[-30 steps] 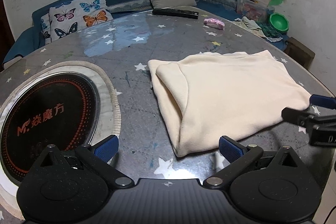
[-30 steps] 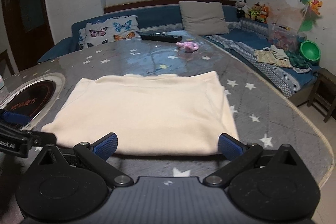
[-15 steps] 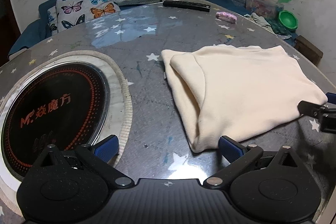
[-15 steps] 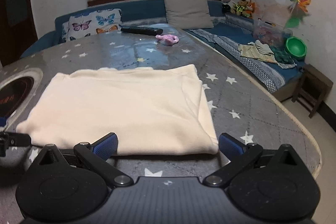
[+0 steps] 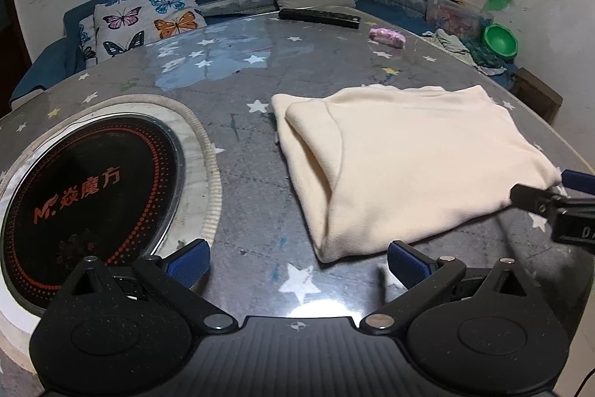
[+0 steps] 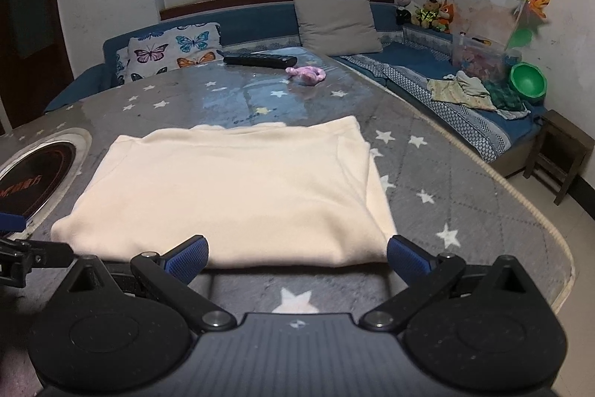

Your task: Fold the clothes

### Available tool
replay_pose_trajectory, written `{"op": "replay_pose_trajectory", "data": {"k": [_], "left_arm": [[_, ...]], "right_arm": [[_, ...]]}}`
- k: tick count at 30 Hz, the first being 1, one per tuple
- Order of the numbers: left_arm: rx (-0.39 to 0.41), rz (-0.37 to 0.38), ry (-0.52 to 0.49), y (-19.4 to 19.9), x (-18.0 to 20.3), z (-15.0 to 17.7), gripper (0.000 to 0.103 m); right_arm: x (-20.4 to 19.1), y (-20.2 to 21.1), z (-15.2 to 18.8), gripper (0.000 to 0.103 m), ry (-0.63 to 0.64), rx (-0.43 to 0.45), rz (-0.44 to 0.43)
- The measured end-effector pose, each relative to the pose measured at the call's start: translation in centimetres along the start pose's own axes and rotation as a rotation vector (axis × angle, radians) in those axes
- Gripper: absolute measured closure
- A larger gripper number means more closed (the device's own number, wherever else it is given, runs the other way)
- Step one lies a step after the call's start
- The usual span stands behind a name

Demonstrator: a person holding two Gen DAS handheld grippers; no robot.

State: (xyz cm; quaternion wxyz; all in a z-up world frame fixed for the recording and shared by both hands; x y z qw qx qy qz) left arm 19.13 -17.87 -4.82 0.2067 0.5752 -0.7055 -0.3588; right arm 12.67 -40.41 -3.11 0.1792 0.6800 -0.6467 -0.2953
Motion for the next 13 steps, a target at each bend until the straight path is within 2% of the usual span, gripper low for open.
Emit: {"op": "replay_pose_trajectory", "data": {"k": [13], "left_arm": [[0.013,-0.001,-0.001,0.5,0.1,0.2,0.0]], "right_arm": [[-2.1,0.5,1.7,0.0,-0.001,-0.034,-0.063]]}}
Point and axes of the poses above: each gripper's, at about its wrist camera, not at the fingertips, and y roughly against the way its jaws point, x to its right, z to its underside, the point moved 8 cm from there along -y, roughly the way its jaws point, and after that the axes turned 11 degrees about -z, right-handed, at the moved point
